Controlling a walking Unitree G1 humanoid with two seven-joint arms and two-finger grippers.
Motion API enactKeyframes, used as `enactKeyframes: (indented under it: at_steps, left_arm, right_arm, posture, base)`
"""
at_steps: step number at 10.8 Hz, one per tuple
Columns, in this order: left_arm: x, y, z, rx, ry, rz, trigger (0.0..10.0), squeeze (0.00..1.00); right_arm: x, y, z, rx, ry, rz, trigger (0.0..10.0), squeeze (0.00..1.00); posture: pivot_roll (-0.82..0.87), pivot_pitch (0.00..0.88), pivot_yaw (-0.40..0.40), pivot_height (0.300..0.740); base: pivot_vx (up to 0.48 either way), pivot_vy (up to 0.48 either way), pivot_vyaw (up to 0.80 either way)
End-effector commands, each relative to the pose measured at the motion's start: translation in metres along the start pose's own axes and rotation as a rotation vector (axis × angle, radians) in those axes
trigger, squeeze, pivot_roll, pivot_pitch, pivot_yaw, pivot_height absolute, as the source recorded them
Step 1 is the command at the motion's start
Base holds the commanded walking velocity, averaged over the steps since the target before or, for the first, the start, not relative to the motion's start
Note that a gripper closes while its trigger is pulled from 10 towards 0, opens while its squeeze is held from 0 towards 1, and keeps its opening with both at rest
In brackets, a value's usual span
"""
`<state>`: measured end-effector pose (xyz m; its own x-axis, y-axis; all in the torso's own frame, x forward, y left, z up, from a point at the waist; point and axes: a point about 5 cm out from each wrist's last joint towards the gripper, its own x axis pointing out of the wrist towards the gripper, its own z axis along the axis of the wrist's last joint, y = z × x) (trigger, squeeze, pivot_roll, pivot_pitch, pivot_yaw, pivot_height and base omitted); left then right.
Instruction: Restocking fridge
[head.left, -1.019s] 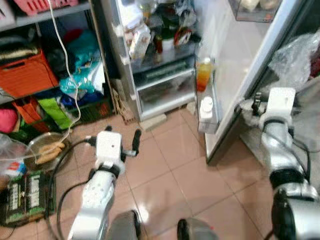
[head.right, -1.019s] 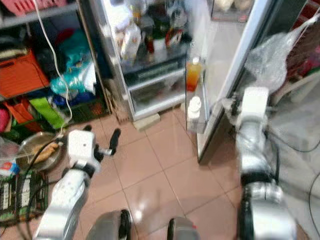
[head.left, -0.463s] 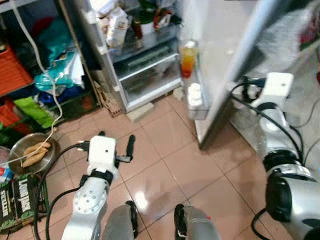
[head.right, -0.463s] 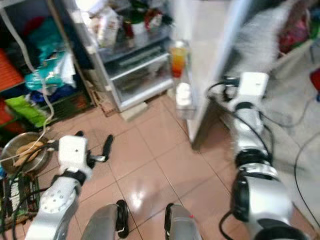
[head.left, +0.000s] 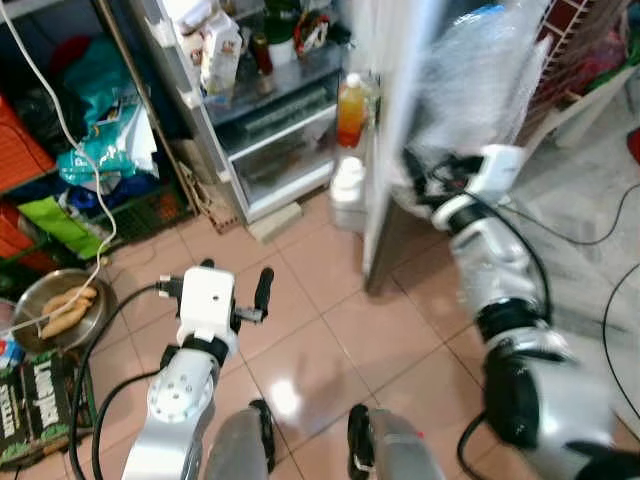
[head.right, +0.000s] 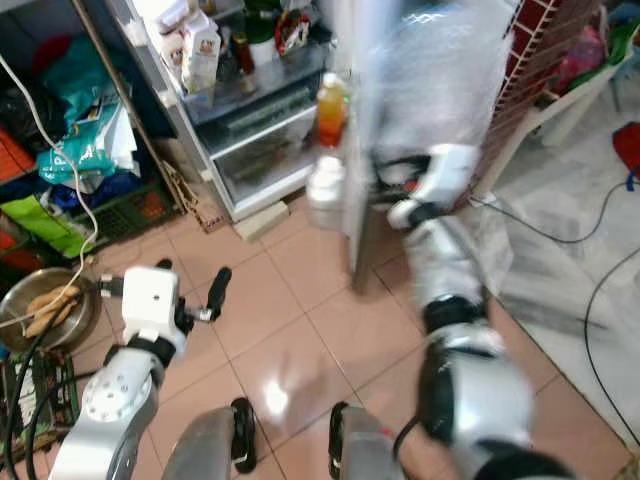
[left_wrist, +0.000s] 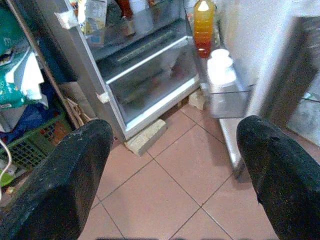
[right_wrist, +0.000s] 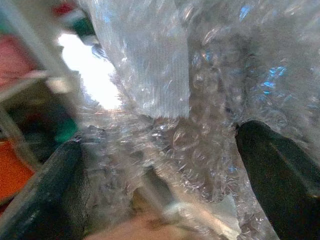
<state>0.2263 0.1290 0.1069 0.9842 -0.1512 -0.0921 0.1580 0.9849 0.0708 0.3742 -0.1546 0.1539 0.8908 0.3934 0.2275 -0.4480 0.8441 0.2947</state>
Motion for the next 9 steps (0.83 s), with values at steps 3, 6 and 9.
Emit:
enactKeyframes:
  at_steps: [3, 6, 9]
  left_arm:
    - [0.001, -0.001, -0.007, -0.003, 0.027, -0.009, 10.0, 0.00]
    - [0.009, -0.004, -0.007, -0.006, 0.023, -0.014, 10.0, 0.00]
    - [0.018, -0.003, -0.006, -0.008, 0.004, -0.001, 10.0, 0.00]
  right_arm:
    - [-0.003, 0.055, 0.004, 0.148, -0.016, 0.403, 10.0, 0.00]
    - [-0.016, 0.058, -0.014, 0.066, 0.087, 0.446, 10.0, 0.00]
    - [-0.029, 0.027, -0.021, -0.205, 0.149, 0.175, 10.0, 0.00]
  posture:
    - [0.18, 0.198, 0.055, 0.740]
    - [0.17, 0.179, 0.043, 0.740]
    - [0.15, 0.150, 0.030, 0.740]
  base:
    - [0.000, 0.000, 0.00]
    - [0.000, 0.000, 0.00]
    - [0.000, 0.000, 0.00]
